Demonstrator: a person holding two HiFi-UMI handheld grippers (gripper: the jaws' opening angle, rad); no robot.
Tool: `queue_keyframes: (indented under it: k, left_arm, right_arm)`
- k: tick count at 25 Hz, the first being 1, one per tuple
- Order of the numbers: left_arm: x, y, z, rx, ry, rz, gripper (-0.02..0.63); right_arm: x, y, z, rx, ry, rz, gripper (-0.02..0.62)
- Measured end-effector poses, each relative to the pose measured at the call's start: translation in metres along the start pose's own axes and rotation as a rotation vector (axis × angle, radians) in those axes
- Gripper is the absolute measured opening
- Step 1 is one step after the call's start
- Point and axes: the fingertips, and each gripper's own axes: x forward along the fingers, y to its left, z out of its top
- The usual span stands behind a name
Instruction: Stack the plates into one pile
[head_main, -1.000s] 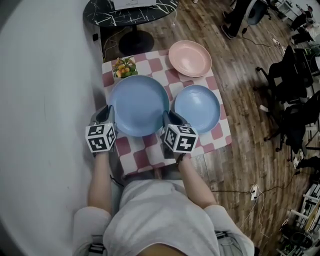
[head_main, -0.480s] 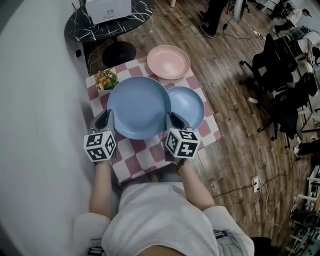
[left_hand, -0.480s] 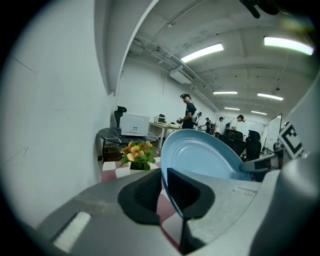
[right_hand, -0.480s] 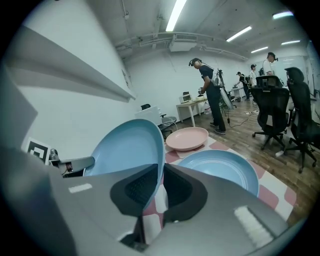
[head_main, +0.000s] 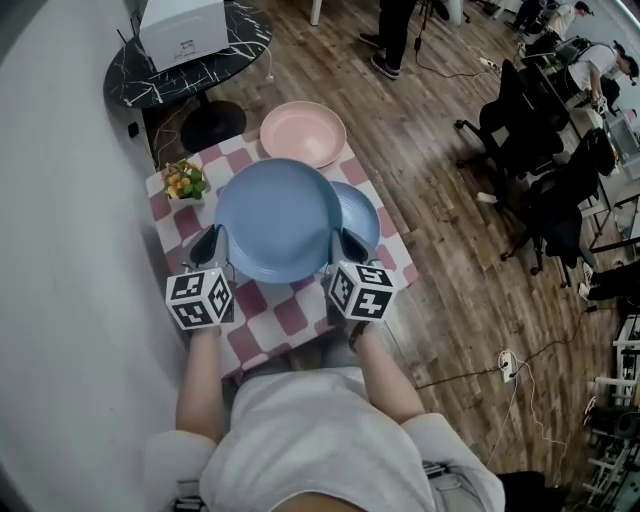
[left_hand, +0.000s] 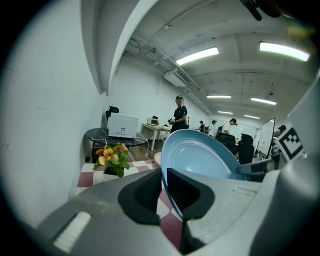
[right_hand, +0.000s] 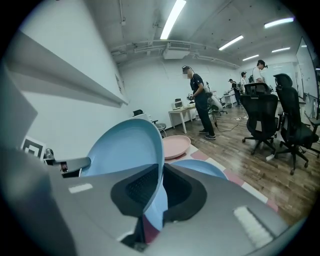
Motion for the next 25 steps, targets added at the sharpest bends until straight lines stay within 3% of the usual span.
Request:
queue_keyframes:
  k: [13, 25]
  left_arm:
    - [0.041, -0.090, -0.012, -0.066, 0.010, 0.141, 0.046]
    - [0.067, -0.117, -0.071, -0.180, 0.121, 0.216, 0.052]
  right_arm:
    - [0.013, -0.095, 0.053, -0.115, 0.061, 0.133, 0.029]
    - [0.046, -0.144, 0.029, -0.160, 0.216, 0.170, 0.026]
